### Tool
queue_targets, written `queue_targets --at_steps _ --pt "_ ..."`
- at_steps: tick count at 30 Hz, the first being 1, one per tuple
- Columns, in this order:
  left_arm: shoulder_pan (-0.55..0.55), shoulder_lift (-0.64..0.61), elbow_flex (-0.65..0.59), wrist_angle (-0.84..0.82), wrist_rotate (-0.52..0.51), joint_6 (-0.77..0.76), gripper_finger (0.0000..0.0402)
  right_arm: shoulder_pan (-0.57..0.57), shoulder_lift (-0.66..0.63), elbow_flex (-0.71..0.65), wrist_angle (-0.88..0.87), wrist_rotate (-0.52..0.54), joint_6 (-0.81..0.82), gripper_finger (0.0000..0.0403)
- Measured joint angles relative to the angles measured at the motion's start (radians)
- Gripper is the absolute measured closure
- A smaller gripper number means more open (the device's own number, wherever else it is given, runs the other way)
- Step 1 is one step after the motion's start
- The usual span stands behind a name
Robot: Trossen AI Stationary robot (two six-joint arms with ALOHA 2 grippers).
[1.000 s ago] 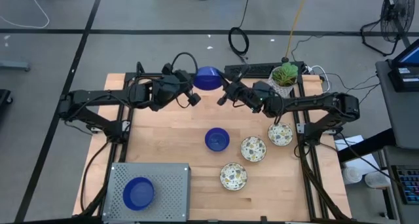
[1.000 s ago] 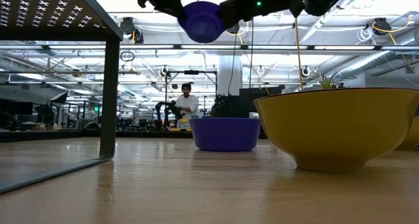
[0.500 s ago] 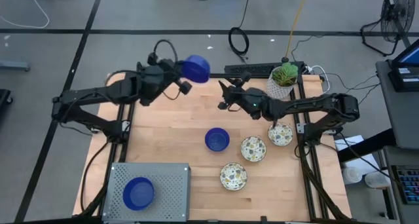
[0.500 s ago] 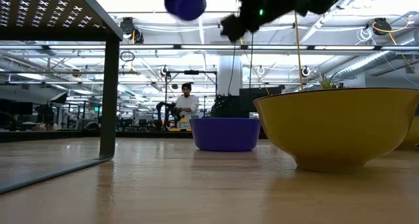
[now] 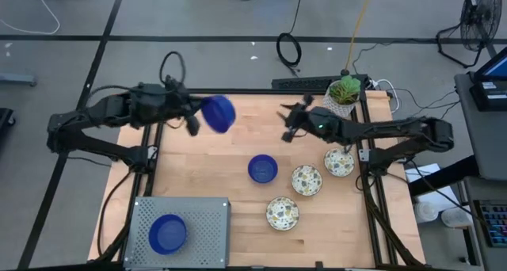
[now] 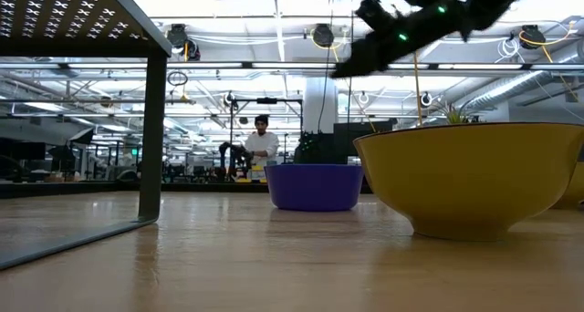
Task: Pick & Place Mini bowls
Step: Stack the right blue bowl on top of the other blue bowl on the shelf
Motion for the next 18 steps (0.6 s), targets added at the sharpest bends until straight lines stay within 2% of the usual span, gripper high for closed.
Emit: queue_targets --at_steps 2,8,12,15,18 --pt "-0.003 -0.03 0.001 -0.063 0.098 -0.086 0.0398 -0.017 -0.069 -0.047 0.008 -0.003 0.001 0.0294" --pt "-0.053 -0.053 0.0 -0.256 0.31 -0.314 0.0398 -0.024 -0.31 -0.214 0.003 -0.035 0.028 0.031" --pt "-0.122 -0.039 -0.001 -0.359 0.374 -0.341 0.0397 -0.024 -0.485 -0.328 0.005 -0.242 0.05 0.032" --pt "-0.176 -0.036 -0.001 -0.392 0.383 -0.345 0.0398 -0.029 -0.593 -0.392 0.006 -0.402 0.098 0.0331" --pt "-0.208 -0.038 -0.001 -0.38 0.352 -0.368 0.0397 -0.029 -0.676 -0.428 0.005 -0.452 0.099 0.0343"
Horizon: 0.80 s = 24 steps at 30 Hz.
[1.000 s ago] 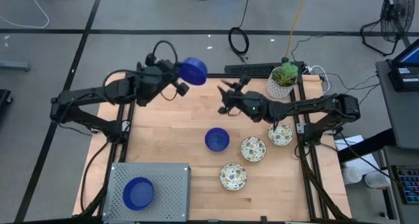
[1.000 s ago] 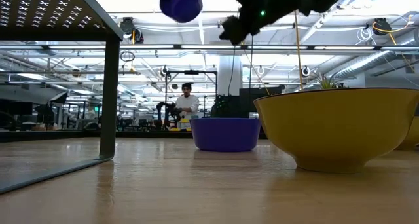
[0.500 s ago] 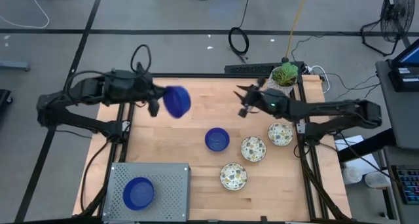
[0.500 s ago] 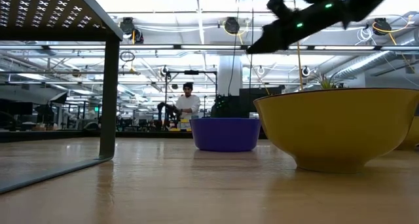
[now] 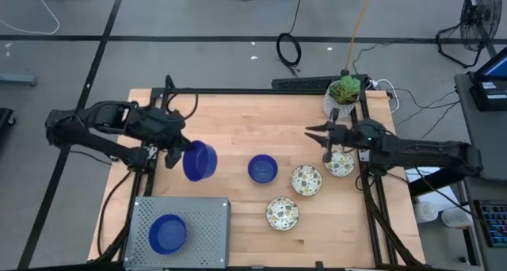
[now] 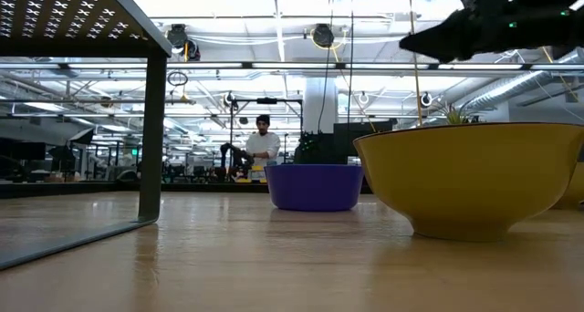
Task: Pick & Place Mini bowls
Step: Stack the right blue bowl on top of the other blue bowl on the shelf
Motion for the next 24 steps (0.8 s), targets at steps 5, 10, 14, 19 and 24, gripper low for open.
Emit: queue_targets --at_steps 5,10,14,19,24 --pt "-0.015 0.0 0.0 -0.016 0.005 -0.038 0.0397 0.0 -0.081 -0.01 0.002 0.007 0.005 0.0361" --pt "-0.015 0.0 0.0 -0.096 0.099 -0.172 0.0398 0.0 -0.107 -0.021 0.001 0.006 0.006 0.0373" --pt "-0.041 0.01 0.0 -0.212 0.203 -0.422 0.0398 0.0 -0.108 -0.022 0.001 0.006 0.006 0.0378" --pt "-0.143 0.025 0.0 -0.263 0.26 -0.696 0.0398 0.0 -0.108 -0.022 -0.014 0.007 -0.001 0.038" --pt "-0.292 0.102 0.045 -0.288 0.243 -0.835 0.0399 0.0 -0.108 -0.023 -0.032 0.007 -0.023 0.0381"
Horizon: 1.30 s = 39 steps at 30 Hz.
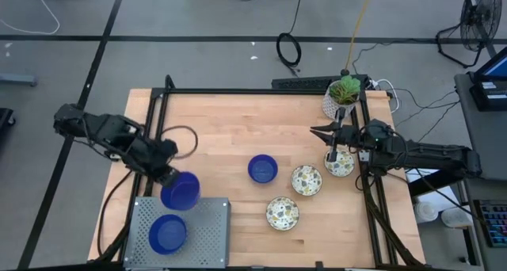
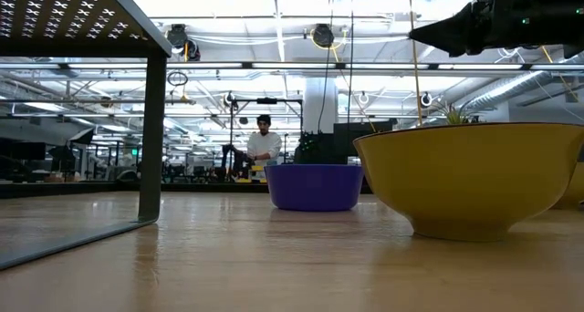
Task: Pick & Place Mini bowls
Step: Stack the right blue bowl on top of the other blue bowl on the shelf
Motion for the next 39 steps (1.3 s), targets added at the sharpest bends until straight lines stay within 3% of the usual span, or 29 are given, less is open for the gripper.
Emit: queue_targets --at_steps 9,13,19,25,39 --pt "-0.269 0.238 0.305 -0.217 -0.064 -0.356 0.0399 0.0 0.0 0.0 -0.016 0.0 -0.03 0.0381" --pt "-0.383 0.283 0.361 -0.217 -0.122 -0.555 0.0399 0.0 0.0 0.0 -0.014 0.0 -0.048 0.0381" --pt "-0.527 0.336 0.36 -0.208 -0.113 -0.834 0.0399 0.0 0.0 0.0 0.054 -0.003 -0.053 0.0381" --pt "-0.586 0.415 0.36 -0.161 -0.177 -0.835 0.0391 0.0 0.0 0.0 0.117 -0.004 -0.052 0.0381" --pt "-0.626 0.45 0.353 -0.22 -0.116 -0.834 0.0394 0.0 0.0 0.0 0.231 -0.005 0.019 0.0381"
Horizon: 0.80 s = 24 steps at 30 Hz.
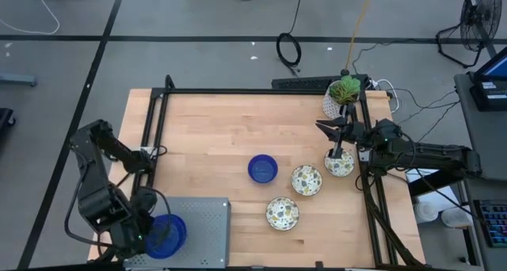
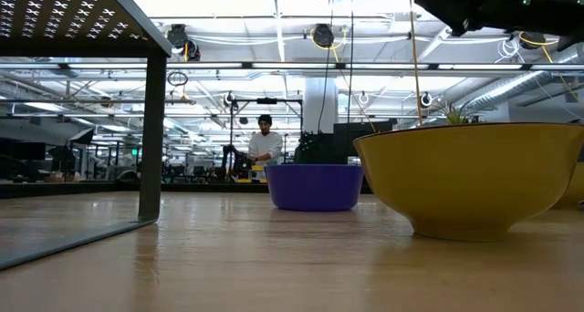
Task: Pick & Place Mini bowls
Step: Stack the right blue bowl on top of the other blue bowl on the shelf
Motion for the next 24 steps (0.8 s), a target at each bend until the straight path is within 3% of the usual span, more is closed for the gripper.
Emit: queue_targets --at_steps 9,16,24 --pt "-0.029 0.006 -0.021 0.001 -0.005 0.022 0.0396 0.0 0.0 0.0 0.004 0.0 0.007 0.0381" --pt "-0.019 0.006 -0.021 0.001 -0.045 0.025 0.037 0.0 0.0 0.0 0.003 0.0 0.005 0.0381" --pt "-0.017 0.006 -0.021 0.001 -0.053 0.032 0.0395 0.0 0.0 0.0 0.003 0.0 0.003 0.0381"
